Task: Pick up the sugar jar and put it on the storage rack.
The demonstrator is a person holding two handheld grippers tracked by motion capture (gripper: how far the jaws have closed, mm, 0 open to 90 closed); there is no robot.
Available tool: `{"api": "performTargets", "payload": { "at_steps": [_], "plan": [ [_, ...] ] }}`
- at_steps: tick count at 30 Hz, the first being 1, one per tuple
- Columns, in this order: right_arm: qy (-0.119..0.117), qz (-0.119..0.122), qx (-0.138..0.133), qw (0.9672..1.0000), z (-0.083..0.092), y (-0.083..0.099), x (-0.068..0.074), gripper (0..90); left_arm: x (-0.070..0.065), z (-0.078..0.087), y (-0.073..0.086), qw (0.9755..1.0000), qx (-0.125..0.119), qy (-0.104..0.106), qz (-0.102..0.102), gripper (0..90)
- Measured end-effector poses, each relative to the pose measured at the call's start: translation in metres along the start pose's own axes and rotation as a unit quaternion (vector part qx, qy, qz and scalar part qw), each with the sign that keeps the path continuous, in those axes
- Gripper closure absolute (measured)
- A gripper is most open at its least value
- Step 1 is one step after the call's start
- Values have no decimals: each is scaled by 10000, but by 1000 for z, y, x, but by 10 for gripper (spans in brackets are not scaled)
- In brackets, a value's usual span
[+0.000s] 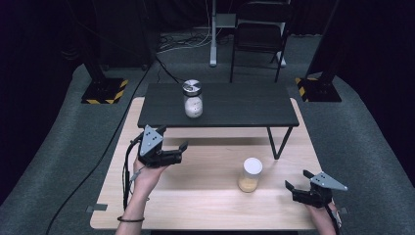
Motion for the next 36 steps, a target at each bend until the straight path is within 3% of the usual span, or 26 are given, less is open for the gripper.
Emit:
{"api": "performTargets", "payload": {
  "at_steps": [8, 13, 18, 24, 31, 36],
  "plan": [
    [8, 10, 16, 10000, 0, 0, 0, 118, -8, 8, 52, 9995, 246, -162, 121, 106],
    [6, 7, 14, 10000, 0, 0, 1, 119, -8, 14, 79, 9982, 521, -298, -82, 105],
    [9, 0, 23, 10000, 0, 0, 0, 118, 0, 24, 107, 9975, 624, -328, 101, 105],
    [10, 12, 30, 10000, 0, 0, 1, 118, 0, 25, 123, 9963, 757, -391, 68, 106],
    [23, 5, 34, 10000, 0, 0, -1, 118, -2, 25, 132, 9956, 818, -447, 97, 106],
    [17, 26, 45, 10000, -1, 0, 0, 118, -3, 22, 136, 9940, 990, -459, 24, 106]
  ]
}}
Point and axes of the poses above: each handheld gripper's, and its own axes: z roughly backward along the jaws, y roughly out of its underside, x roughly to its left, the point moved 10 cm from there along -z, roughly forward along the jaws, and after that the axes turned 6 degrees about y, right-handed, at the moved point
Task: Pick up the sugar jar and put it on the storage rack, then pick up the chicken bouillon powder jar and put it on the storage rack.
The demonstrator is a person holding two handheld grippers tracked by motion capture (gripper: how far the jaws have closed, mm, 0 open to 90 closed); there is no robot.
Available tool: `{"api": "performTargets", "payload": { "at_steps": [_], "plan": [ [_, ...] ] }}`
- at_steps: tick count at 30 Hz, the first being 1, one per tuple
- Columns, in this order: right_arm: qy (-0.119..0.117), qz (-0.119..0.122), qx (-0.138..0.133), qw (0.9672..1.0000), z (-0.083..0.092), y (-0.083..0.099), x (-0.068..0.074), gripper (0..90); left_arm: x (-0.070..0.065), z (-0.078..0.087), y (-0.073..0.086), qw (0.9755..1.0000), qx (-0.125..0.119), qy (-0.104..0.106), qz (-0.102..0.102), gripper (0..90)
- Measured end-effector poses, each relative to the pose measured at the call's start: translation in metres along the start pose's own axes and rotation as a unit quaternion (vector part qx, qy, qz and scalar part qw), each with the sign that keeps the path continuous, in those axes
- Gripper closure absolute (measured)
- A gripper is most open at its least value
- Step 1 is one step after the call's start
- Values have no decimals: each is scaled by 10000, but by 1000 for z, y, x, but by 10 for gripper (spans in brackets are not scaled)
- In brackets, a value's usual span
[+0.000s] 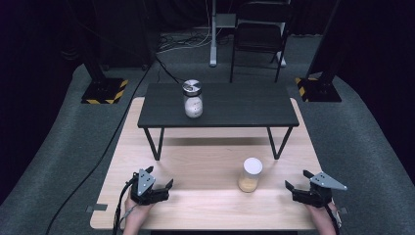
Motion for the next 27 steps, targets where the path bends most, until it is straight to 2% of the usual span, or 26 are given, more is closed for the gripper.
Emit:
{"api": "performTargets", "payload": {
  "at_steps": [27],
  "plan": [
    [-49, 24, -35, 10000, 1, 0, 0, 117, 1, -3, 4, 9999, 66, -49, 106, 107]
  ]
}}
Point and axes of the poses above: each handheld gripper's, and its own axes: z roughly backward along the jaws, y roughly out of its underside, x roughly to its left, the point moved 10 cm from there along -z, roughly forward along the jaws, and after that the axes turned 6 degrees about y, right-handed, at the moved point
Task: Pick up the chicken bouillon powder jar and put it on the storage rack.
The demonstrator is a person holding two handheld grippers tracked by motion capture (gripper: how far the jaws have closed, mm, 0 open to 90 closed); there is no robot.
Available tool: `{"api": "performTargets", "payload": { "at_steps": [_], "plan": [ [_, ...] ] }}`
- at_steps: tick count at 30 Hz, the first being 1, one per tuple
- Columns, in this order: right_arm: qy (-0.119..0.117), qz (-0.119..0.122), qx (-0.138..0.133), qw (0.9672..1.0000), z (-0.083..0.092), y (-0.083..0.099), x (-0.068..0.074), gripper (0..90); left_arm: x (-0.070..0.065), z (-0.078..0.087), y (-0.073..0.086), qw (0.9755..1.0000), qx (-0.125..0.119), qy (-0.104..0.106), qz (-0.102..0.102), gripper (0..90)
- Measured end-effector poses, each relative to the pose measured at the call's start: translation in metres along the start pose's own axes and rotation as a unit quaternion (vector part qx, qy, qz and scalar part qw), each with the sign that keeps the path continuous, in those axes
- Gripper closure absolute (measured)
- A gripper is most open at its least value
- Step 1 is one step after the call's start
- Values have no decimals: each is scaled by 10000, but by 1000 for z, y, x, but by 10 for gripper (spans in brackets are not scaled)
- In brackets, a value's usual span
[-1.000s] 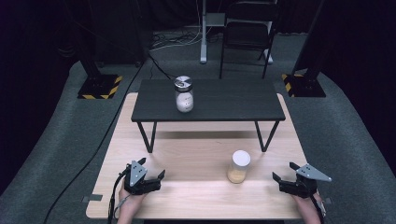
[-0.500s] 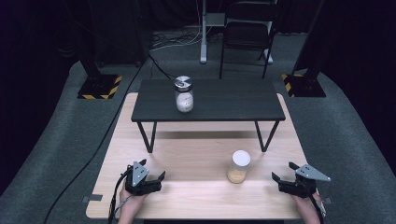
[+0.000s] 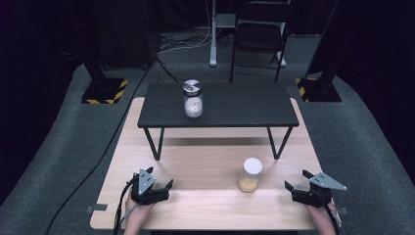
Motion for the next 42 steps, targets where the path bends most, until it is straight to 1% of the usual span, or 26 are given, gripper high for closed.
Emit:
{"api": "performTargets", "payload": {
  "at_steps": [4, 10, 11, 13, 16, 22, 25, 35, 42],
  "plan": [
    [-21, -38, -112, 9999, 3, 0, 0, 113, 0, 0, 0, 10000, 1, -25, 36, 107],
    [-215, -32, -249, 9995, 4, -3, 4, 89, 1, 0, 0, 10000, 4, -25, 63, 107],
    [-215, -32, -249, 9995, 4, -3, 4, 89, 1, 0, 0, 10000, 4, -25, 63, 106],
    [-425, -39, -366, 9984, 4, -5, 8, 66, 1, 0, 0, 10000, 4, -27, 88, 105],
    [-703, 11, -396, 9967, 4, -8, 13, 55, 1, 0, 0, 10000, 2, -30, 95, 105],
    [-1069, 73, -435, 9933, 1, -13, 25, 48, 1, -1, 0, 9999, 30, -12, 99, 105],
    [-1200, 179, -412, 9918, -2, -16, 34, 48, 1, -1, -1, 9999, 36, -12, 101, 104],
    [-1505, 399, -413, 9869, -12, -23, 58, 49, 1, -1, -1, 10000, 49, -28, 73, 103],
    [-1586, 453, -459, 9852, -20, -32, 67, 50, 0, -1, -1, 10000, 62, -23, 74, 103]
  ]
}}
Point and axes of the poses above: each handheld gripper's, and its own axes: z roughly backward along the jaws, y roughly out of its underside, x roughly to its left, the point moved 10 cm from there along -z, roughly forward along the jaws, and after that the axes turned 6 degrees about y, right-handed, at the moved point
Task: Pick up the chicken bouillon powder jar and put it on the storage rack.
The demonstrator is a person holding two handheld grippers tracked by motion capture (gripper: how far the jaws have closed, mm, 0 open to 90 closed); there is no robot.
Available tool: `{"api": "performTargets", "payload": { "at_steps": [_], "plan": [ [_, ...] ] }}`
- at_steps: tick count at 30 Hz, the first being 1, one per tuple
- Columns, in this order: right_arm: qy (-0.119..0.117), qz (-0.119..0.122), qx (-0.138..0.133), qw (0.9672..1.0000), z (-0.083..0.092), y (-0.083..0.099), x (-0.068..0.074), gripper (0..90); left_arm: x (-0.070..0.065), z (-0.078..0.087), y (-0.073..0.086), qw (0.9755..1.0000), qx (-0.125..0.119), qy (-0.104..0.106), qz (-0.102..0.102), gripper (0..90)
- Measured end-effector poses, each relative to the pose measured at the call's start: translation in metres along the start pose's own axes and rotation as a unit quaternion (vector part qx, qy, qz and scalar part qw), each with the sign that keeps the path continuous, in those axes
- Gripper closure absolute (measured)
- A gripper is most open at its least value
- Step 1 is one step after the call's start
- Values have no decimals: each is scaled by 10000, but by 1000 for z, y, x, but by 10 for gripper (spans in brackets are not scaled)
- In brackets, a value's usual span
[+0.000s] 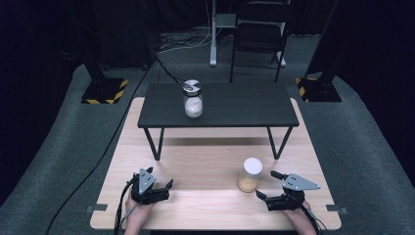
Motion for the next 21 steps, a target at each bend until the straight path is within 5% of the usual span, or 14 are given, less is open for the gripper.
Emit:
{"api": "performTargets", "payload": {
  "at_steps": [21],
  "plan": [
    [-68, 28, 103, 9999, -39, -26, 9, 180, 2, 1, 0, 10000, -15, 15, 60, 102]
  ]
}}
Point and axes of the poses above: each handheld gripper's, and its own axes: z roughly backward along the jaws, y roughly out of its underside, x roughly to its left, the point moved 10 cm from there along -z, roughly forward along the jaws, and after that the axes turned 6 degrees about y, right-handed, at the moved point
